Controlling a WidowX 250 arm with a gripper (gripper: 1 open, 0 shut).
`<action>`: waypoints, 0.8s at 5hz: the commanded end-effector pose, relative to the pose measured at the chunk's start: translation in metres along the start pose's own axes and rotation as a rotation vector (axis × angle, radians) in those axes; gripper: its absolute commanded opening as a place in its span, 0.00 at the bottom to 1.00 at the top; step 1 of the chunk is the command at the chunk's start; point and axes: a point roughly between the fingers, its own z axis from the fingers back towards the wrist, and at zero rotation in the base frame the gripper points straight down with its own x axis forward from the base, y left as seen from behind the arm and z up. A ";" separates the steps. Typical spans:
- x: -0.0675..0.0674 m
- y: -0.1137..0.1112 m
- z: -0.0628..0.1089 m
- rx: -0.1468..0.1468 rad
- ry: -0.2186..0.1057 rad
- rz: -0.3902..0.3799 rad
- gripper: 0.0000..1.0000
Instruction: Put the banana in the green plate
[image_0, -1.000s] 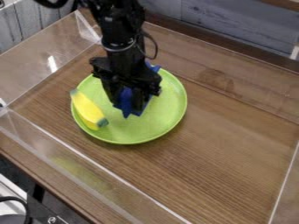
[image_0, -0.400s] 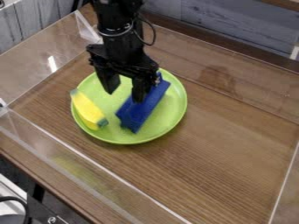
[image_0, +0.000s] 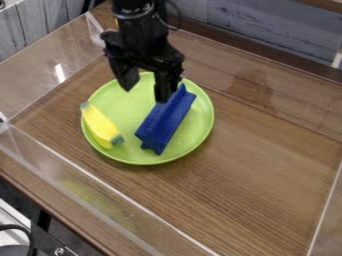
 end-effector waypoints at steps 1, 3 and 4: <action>0.010 -0.002 0.013 0.012 -0.057 0.015 1.00; 0.011 -0.008 0.003 0.026 -0.051 0.118 1.00; 0.010 -0.010 -0.004 0.040 -0.047 0.193 1.00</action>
